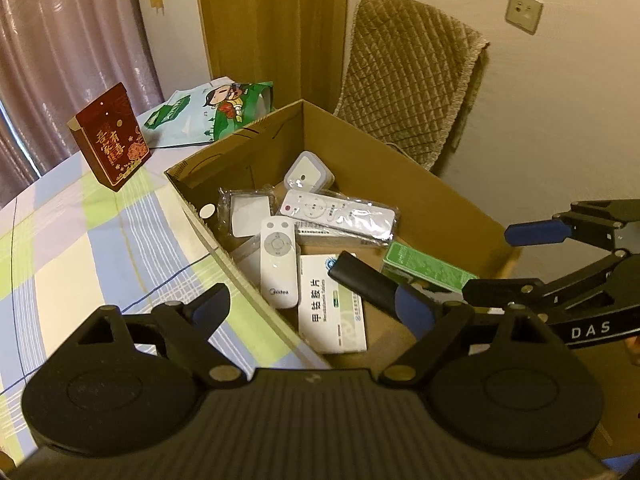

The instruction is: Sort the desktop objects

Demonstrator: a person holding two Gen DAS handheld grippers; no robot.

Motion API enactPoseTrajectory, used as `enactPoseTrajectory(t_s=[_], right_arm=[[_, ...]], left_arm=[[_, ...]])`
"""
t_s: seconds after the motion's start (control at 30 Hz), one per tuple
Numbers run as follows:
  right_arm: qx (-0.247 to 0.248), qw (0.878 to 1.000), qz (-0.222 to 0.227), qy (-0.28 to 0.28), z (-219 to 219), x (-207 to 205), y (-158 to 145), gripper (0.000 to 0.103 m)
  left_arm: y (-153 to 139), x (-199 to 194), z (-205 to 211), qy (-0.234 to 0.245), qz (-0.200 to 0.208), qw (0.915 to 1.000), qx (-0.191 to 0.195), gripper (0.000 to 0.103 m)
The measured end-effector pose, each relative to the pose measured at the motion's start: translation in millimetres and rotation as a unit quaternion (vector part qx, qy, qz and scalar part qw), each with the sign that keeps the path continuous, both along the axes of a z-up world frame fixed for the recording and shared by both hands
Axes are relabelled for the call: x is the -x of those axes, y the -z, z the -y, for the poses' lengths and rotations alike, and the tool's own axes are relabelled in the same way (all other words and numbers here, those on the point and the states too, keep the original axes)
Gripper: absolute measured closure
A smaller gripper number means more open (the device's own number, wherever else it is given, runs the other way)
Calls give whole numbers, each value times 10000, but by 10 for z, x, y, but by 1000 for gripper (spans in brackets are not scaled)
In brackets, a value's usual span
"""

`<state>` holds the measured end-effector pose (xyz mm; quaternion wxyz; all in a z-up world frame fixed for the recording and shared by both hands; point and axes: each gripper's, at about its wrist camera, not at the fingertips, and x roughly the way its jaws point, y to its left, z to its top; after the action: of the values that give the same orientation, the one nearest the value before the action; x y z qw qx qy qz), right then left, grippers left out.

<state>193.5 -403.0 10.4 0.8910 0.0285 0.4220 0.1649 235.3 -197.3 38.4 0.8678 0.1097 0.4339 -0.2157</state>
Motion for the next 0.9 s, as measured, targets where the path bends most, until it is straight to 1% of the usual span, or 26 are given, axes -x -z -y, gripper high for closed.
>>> enactPoseTrajectory(t_s=[0.43,0.9], right_arm=[[-9,9989,-36,478,-217,489,-23,24],[40,9968,-114,785,-425,836,17,24]], left_arm=[[-33,350,-279,301,37,9995,89,15],[23,587,-461,533,10,9986,50,15]])
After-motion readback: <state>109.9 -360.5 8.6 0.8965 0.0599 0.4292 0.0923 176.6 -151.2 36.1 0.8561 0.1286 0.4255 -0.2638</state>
